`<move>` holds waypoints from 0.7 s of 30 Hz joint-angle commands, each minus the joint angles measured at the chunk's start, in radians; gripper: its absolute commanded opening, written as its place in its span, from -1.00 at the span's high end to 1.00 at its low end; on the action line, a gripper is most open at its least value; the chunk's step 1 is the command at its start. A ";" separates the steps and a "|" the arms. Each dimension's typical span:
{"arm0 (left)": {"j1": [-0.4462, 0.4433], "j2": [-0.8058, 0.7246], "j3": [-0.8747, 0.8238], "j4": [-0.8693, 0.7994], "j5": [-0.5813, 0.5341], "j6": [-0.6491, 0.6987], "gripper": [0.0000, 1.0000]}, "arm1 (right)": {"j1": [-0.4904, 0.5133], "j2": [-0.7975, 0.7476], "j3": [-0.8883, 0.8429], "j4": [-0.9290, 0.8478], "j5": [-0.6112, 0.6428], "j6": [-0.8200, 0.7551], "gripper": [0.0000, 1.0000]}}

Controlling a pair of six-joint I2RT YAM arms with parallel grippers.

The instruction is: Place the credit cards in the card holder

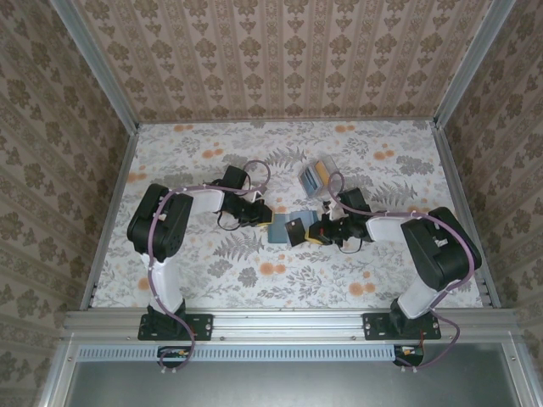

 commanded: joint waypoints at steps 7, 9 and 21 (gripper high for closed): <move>-0.010 0.005 0.006 -0.046 -0.022 0.036 0.79 | 0.000 0.086 0.063 0.072 0.000 0.032 1.00; -0.009 0.003 0.002 -0.043 -0.024 0.033 0.79 | 0.000 0.097 0.078 0.075 0.010 0.028 1.00; -0.017 -0.006 -0.026 0.030 0.015 -0.015 0.79 | 0.095 0.157 0.102 0.141 0.037 0.105 0.91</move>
